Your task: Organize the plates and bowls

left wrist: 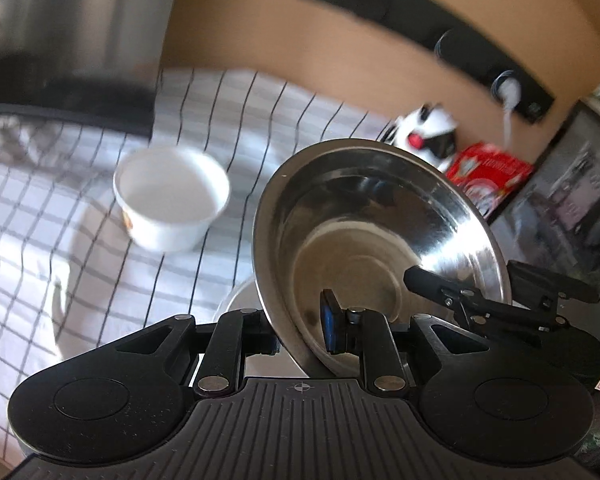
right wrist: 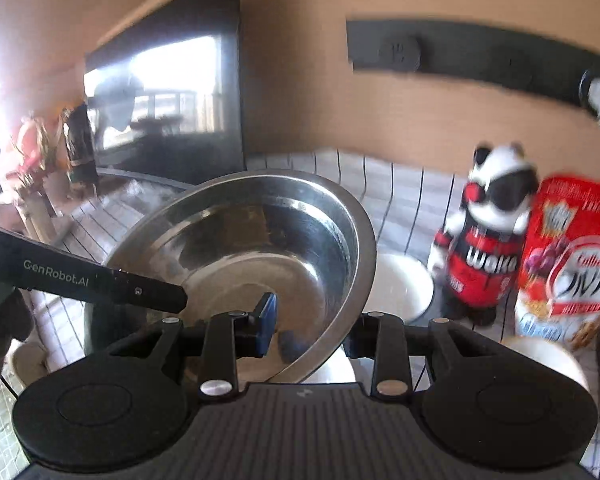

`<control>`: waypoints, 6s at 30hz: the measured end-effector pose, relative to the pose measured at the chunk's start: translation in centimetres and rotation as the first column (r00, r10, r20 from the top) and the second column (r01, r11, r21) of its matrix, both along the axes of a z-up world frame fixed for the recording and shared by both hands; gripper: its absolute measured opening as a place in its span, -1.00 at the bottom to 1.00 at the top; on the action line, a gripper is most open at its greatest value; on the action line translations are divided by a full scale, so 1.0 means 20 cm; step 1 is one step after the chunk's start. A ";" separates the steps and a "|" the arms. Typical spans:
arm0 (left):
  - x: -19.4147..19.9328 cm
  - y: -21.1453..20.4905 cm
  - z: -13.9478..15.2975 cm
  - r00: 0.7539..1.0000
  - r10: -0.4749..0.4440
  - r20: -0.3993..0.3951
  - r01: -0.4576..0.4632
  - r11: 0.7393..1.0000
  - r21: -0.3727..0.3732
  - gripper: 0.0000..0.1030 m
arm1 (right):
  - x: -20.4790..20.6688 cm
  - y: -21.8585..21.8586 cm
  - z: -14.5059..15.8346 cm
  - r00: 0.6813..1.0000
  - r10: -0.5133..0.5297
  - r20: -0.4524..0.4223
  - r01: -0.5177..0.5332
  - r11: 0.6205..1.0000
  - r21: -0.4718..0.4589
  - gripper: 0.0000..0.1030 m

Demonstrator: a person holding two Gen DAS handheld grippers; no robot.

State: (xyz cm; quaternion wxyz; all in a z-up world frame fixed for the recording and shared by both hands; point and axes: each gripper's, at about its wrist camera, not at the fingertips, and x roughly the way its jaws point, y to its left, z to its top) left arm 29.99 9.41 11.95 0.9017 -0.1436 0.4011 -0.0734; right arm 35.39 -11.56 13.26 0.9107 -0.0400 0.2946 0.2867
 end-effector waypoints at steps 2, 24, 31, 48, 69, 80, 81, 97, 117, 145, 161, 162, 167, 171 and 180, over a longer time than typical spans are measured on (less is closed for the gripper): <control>0.03 0.00 -0.10 0.999 -0.005 -0.044 0.006 1.000 0.014 -0.59 | 0.03 0.03 -0.10 0.999 -0.011 -0.037 0.010 1.000 -0.028 -0.37; 0.15 0.01 -0.42 0.981 -0.014 -0.195 0.034 0.995 0.099 -0.60 | 0.16 0.12 -0.50 0.973 -0.042 -0.225 0.018 0.994 -0.106 -0.37; 0.16 -0.01 -0.46 0.975 -0.018 -0.220 0.041 0.994 0.102 -0.61 | 0.17 0.10 -0.52 0.970 -0.045 -0.237 0.021 0.994 -0.106 -0.37; 0.16 0.04 -0.45 0.975 0.030 -0.218 -0.023 0.999 0.033 -0.61 | 0.16 0.12 -0.53 0.970 -0.018 -0.242 -0.013 0.992 -0.128 -0.37; 0.17 0.07 -0.46 0.972 0.045 -0.232 -0.052 0.998 -0.024 -0.63 | 0.12 0.08 -0.48 0.971 -0.009 -0.241 -0.023 0.991 -0.129 -0.37; 0.16 0.07 -0.47 0.975 0.053 -0.216 -0.058 0.998 -0.018 -0.65 | 0.09 0.04 -0.43 0.966 -0.004 -0.258 -0.023 0.994 -0.103 -0.37; 0.16 0.07 -0.47 0.975 0.052 -0.215 -0.057 0.998 -0.018 -0.65 | 0.08 0.03 -0.43 0.966 -0.005 -0.257 -0.022 0.995 -0.101 -0.37; 0.17 0.07 -0.40 0.985 0.048 -0.166 -0.039 0.997 0.060 -0.67 | 0.16 0.05 -0.49 0.980 -0.059 -0.191 0.024 0.983 -0.183 -0.38; 0.10 0.09 -0.38 0.987 0.051 -0.155 -0.038 0.996 0.083 -0.63 | 0.09 0.01 -0.54 0.966 -0.119 -0.231 0.083 0.983 -0.163 -0.37; 0.27 -0.47 -0.21 0.986 -0.169 -0.001 0.167 0.978 -0.123 -0.61 | -0.18 -0.66 -0.39 0.892 -0.453 -0.015 0.447 0.884 -0.137 -0.13; 0.75 -0.88 -0.53 0.980 -0.065 -0.189 0.022 0.975 -0.222 -0.61 | 0.21 -1.00 -0.58 0.775 -0.615 -0.144 0.616 0.787 -0.041 -0.13; 0.77 -0.88 -0.53 0.981 -0.068 -0.184 0.023 0.971 -0.236 -0.61 | 0.23 -1.00 -0.59 0.773 -0.617 -0.147 0.619 0.785 -0.038 -0.13; 0.84 -0.93 -0.52 0.983 -0.095 -0.160 0.060 0.975 -0.214 -0.57 | 0.31 -1.00 -0.65 0.755 -0.633 -0.174 0.637 0.770 -0.039 -0.13; 0.89 -0.96 -0.57 0.973 -0.115 -0.201 0.083 0.983 -0.163 -0.57 | 0.36 -1.02 -0.70 0.745 -0.632 -0.215 0.641 0.767 -0.035 -0.14; 0.93 -1.04 -0.67 0.952 -0.195 -0.235 0.169 0.978 -0.125 -0.60 | 0.43 -1.02 -0.75 0.744 -0.614 -0.263 0.633 0.774 -0.019 -0.38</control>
